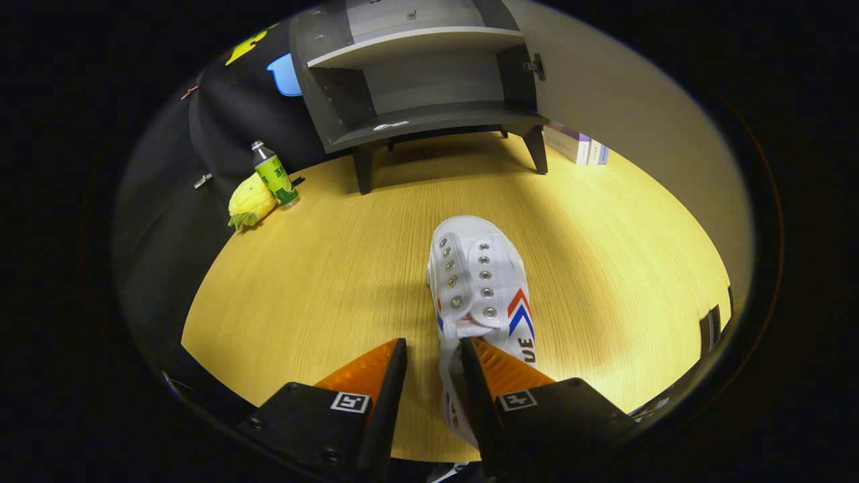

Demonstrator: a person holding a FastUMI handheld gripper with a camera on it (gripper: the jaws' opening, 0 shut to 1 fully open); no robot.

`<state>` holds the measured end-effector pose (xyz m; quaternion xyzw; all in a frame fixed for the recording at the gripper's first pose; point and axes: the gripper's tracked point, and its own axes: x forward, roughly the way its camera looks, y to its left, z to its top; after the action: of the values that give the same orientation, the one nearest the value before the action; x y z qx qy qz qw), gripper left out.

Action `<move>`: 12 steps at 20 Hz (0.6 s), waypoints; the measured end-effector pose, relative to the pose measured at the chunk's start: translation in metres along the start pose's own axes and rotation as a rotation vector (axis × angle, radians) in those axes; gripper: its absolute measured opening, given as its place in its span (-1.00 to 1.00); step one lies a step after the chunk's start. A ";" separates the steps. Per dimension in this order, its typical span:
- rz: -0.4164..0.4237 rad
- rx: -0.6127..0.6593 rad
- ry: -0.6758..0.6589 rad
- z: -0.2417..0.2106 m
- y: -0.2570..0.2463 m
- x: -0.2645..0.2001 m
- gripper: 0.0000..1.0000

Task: Open the shoe cabinet door, grab the shoes and put them into the shoe cabinet, then close the shoe cabinet door.

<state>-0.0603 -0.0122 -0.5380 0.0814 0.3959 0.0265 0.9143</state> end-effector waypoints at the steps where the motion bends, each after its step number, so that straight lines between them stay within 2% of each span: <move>1: 0.007 0.025 -0.003 0.002 0.003 -0.004 0.09; 3: 0.009 0.038 0.001 0.001 0.001 -0.003 0.17; 8: 0.004 0.040 0.009 -0.003 -0.001 0.010 0.13; 9: 0.010 0.045 -0.004 0.000 0.001 0.014 0.07; 12: 0.004 0.006 -0.070 0.007 0.001 0.020 0.07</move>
<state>-0.0413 -0.0102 -0.5475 0.0857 0.3637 0.0242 0.9272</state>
